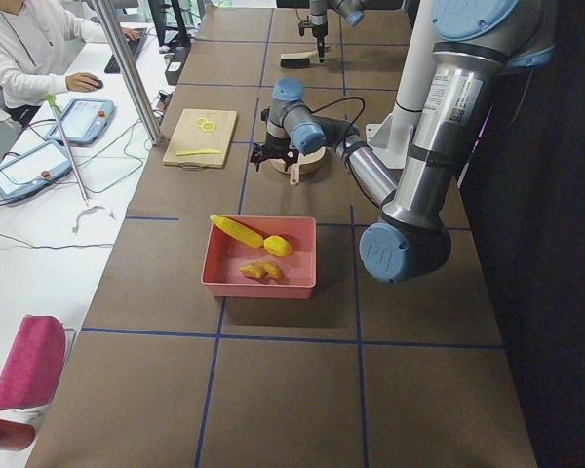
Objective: Sweep and dump trash into bin
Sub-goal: 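Release the dustpan with the left gripper while the right gripper sets down the brush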
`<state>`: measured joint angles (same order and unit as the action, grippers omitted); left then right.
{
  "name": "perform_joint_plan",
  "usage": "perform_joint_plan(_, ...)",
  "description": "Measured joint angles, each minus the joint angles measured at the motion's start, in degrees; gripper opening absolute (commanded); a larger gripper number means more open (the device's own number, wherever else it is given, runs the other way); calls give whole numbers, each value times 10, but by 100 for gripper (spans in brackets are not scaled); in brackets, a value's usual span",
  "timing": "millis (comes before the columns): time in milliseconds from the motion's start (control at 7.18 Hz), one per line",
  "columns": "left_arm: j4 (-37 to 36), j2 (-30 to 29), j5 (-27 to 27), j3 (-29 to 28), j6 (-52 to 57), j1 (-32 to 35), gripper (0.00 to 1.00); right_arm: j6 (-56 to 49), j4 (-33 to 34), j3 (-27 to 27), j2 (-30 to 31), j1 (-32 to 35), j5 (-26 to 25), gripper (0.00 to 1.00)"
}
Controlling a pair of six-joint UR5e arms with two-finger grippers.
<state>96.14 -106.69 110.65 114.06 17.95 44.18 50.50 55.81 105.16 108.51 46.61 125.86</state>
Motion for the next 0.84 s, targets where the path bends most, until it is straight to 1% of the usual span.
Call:
perform_joint_plan(278, -2, 8, -1, 2, -6, 7, 100, -1, -1, 18, 3, 23, -1, 100)
perform_joint_plan(418, -4, 27, -1, 1, -16, 29, 100, -2, -1, 22, 4, 53, 3, 100)
perform_joint_plan(557, -5, 57, 11, -1, -33, 69, 100, -5, 1, 23, 3, 95, 21, 100)
perform_joint_plan(696, -7, 84, 40, -9, -56, 122, 100, -25, 5, 20, 3, 144, 53, 100)
perform_joint_plan(835, -11, 100, 84, -34, -72, 187, 100, -69, 18, 14, 3, 186, 74, 100)
